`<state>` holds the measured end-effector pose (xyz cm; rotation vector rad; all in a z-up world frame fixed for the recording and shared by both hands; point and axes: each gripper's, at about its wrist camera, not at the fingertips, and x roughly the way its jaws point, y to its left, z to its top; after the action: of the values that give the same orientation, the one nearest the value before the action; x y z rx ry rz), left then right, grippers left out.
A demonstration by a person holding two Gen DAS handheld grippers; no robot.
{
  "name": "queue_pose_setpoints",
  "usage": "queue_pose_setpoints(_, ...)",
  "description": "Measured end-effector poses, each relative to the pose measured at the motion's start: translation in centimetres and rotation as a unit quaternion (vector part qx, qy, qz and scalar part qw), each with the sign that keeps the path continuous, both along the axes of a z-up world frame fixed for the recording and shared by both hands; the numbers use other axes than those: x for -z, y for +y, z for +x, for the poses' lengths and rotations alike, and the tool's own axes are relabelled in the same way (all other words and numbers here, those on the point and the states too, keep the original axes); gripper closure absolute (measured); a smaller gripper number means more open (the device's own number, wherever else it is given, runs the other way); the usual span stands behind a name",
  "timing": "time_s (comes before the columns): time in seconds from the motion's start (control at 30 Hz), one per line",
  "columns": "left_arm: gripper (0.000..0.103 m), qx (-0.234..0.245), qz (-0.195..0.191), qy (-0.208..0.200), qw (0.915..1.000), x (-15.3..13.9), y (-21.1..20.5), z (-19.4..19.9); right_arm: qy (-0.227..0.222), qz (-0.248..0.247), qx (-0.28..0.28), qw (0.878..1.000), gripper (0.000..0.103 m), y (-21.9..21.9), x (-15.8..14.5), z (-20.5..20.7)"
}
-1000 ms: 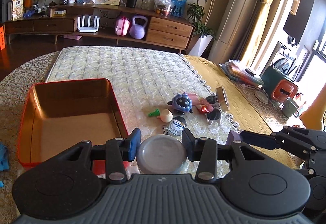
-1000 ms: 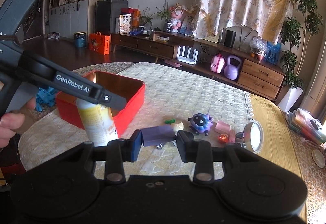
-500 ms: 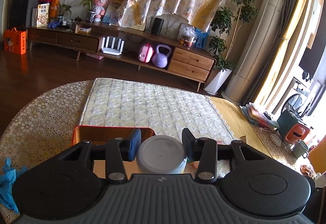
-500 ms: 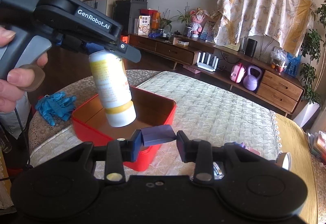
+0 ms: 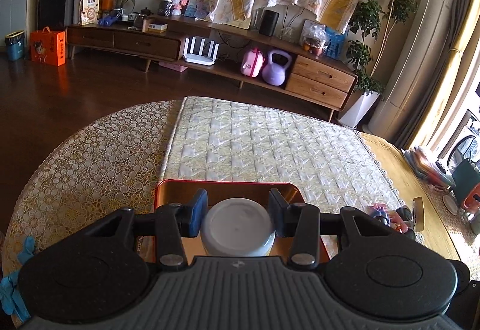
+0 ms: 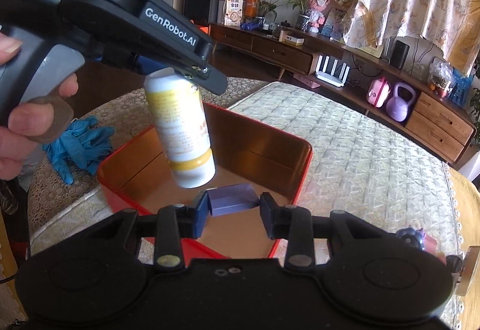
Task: Organize rigid objects
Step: 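Carry the bottle and the purple block over the red tin box with both tools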
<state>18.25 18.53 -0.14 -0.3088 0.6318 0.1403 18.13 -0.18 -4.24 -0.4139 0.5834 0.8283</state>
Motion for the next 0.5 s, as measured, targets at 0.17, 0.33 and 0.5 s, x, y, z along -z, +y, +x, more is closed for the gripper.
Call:
queue_pose_setpoints(0.17,0.059,0.001,0.007,0.016,0.9998,1.3,0.5,1.5,0.018,-0.005,0.005,1.000,0.066,0.9,1.3,1.3)
queue_pose_setpoints(0.33,0.059,-0.005,-0.003,0.008,0.9999,1.7,1.3,2.5,0.022,-0.020,0.005,1.000,0.066,2.1,2.2,2.2)
queue_pose_setpoints(0.5,0.059,-0.006,0.007,-0.008,0.9999,1.7,1.4,4.2,0.024,-0.032,0.005,0.999,0.066,2.7,2.7,2.8)
